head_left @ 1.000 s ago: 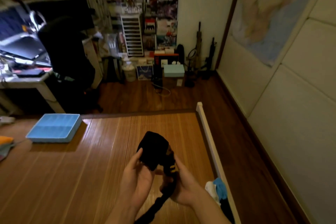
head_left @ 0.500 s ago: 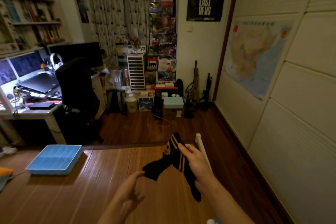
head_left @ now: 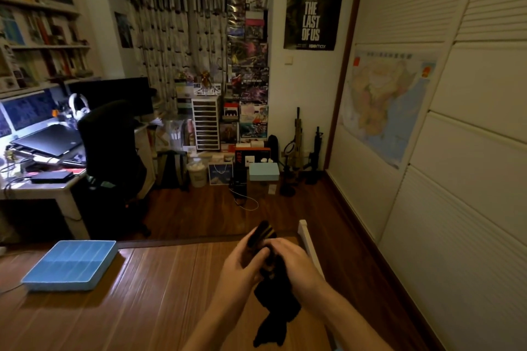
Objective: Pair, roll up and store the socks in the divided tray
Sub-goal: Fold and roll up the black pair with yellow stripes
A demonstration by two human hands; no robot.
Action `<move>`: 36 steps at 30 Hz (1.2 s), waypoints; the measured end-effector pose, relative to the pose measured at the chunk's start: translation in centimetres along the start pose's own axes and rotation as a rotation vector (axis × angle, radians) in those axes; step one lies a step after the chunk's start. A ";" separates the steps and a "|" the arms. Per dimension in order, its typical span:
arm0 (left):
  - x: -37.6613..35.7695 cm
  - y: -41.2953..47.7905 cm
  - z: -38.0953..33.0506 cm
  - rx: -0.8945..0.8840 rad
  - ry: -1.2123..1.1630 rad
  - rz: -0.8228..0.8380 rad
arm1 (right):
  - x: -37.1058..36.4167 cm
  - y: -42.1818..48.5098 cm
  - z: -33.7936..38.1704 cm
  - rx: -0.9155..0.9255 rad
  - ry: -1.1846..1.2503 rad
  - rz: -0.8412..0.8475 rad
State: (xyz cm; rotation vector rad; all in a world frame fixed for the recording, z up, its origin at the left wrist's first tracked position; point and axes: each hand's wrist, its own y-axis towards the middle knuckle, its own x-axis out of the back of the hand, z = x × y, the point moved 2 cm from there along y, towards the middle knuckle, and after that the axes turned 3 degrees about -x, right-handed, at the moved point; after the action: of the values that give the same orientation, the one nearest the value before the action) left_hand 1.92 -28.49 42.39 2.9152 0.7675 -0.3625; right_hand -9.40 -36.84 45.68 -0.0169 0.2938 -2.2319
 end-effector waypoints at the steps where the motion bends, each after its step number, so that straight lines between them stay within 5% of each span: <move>1: 0.1 -0.1 0.1 0.015 -0.031 -0.034 | 0.1 -0.2 0.0 0.004 0.044 0.040; 7: 0.2 -1.0 0.1 0.114 -0.148 -0.027 | 0.6 -1.3 0.8 0.120 -0.118 -0.006; 13: -0.4 -2.0 -0.8 0.071 -0.179 0.074 | 1.0 -1.8 1.2 0.325 -0.181 -0.218; 19: -1.1 -2.7 -2.3 -0.006 -0.188 0.074 | 0.5 -2.0 1.4 0.433 -0.269 -0.201; 36: -0.4 -4.4 -1.2 -0.054 -0.020 0.121 | 0.3 -3.2 -0.5 0.417 -0.345 -0.380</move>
State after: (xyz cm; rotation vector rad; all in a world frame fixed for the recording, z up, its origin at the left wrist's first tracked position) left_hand -0.39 -24.70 43.49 2.8858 0.5846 -0.3524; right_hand -12.12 -35.05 45.88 -0.2482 -0.3949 -2.5704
